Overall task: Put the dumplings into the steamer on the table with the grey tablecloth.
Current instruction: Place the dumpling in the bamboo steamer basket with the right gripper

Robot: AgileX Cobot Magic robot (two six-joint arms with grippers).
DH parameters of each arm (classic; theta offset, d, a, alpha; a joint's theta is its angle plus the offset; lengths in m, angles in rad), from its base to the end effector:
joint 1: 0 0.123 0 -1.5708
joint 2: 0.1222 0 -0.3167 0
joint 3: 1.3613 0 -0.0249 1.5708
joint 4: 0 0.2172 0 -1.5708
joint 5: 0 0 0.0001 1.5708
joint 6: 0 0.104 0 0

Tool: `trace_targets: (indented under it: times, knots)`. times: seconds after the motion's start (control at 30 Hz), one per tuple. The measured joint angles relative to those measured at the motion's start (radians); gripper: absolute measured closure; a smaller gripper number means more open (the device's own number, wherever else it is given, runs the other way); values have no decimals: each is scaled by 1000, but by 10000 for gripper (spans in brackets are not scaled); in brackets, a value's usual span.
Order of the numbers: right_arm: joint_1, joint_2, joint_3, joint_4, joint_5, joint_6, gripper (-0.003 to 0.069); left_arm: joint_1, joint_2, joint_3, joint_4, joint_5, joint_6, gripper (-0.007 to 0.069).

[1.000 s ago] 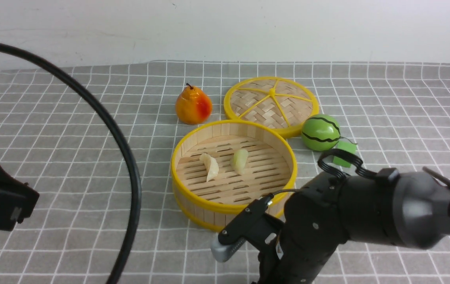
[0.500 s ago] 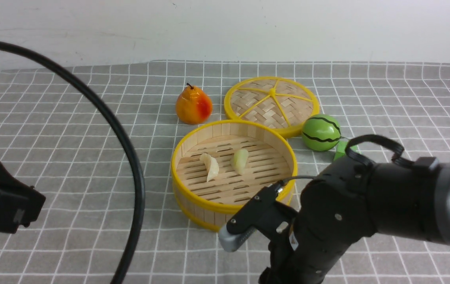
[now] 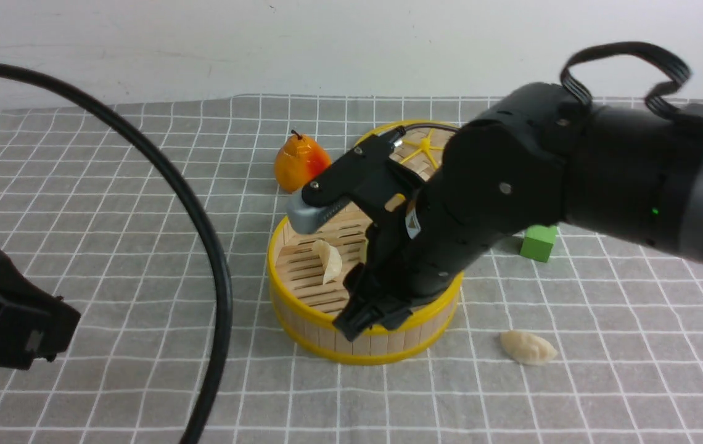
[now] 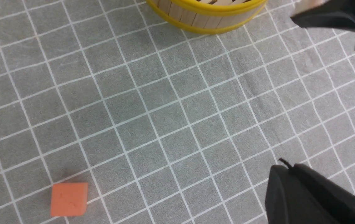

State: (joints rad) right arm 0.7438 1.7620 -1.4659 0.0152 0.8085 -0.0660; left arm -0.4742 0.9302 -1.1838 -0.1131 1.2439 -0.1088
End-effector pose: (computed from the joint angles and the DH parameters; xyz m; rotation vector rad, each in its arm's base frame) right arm 0.2714 0.2513 0.3151 -1.0200 2.4043 0.2638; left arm 0.0871 -0.0572 0.4130 0.4566 2.4655 -0.3939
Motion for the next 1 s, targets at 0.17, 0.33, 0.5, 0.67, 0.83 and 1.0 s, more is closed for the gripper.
trace_targets:
  times: [0.17, 0.33, 0.5, 0.67, 0.83, 1.0]
  knots:
    - [-75, 182, -128, -5, -74, 24, 320, 0, -1, 0, -2, 0, 0, 621]
    - [-92, 308, -185, -4, -117, 51, 320, 0, -33, 2, 1, 0, 0, 617]
    - [-92, 365, -201, -2, -129, 59, 321, 0, -85, 9, 21, 0, 0, 613]
    - [-92, 362, -221, -2, -101, 79, 284, 0, -182, 58, 54, 0, 0, 607]
    - [-92, 290, -267, -6, 30, 66, 151, 0, -265, 137, 62, 0, 0, 606]
    - [-108, 131, -272, -30, 210, 7, 111, 0, -311, 224, 63, -1, -12, 604]
